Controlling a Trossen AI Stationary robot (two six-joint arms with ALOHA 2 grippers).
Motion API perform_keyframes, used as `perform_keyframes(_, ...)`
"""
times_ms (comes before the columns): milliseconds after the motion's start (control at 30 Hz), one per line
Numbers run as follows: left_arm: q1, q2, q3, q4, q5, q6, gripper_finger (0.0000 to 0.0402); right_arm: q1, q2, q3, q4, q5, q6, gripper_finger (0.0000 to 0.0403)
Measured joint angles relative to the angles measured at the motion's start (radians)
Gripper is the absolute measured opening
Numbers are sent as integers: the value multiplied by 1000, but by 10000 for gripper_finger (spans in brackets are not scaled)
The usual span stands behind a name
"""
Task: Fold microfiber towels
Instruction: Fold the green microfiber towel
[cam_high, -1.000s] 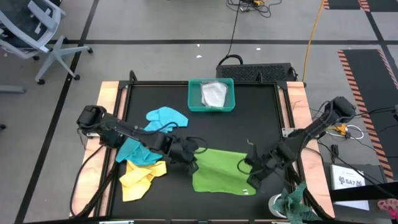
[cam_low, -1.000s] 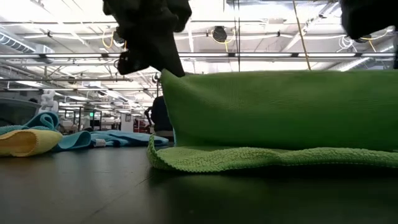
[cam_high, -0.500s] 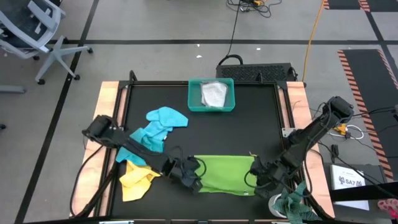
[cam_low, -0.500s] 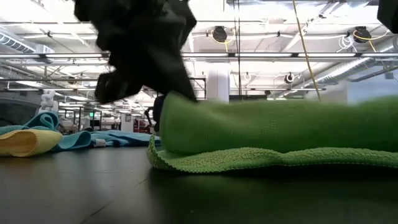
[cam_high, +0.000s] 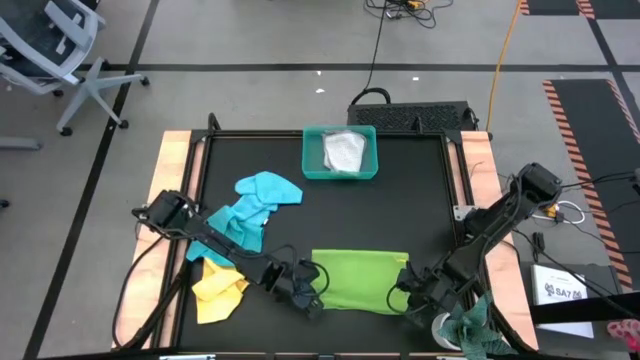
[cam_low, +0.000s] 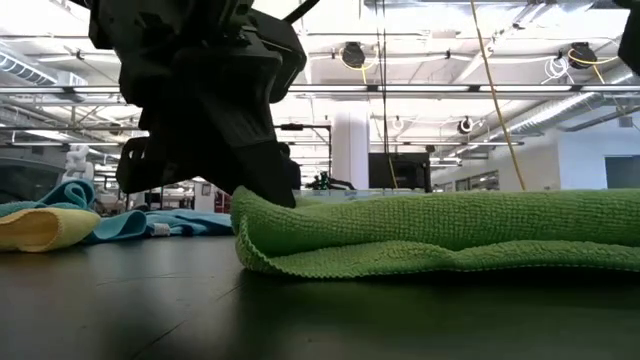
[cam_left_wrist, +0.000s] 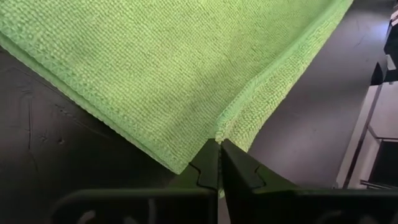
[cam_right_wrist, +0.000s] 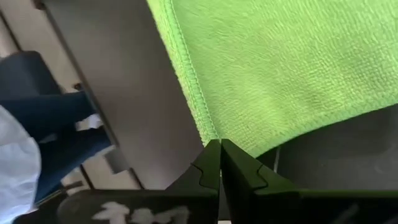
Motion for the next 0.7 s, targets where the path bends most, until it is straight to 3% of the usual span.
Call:
perform_keyframes(300, 0, 0, 0, 7, 60, 14, 16, 0, 17, 0, 2, 1, -26, 6)
perform_keyframes(700, 0, -2, 0, 110, 115, -7, 17, -3, 17, 0, 0, 1, -98, 86)
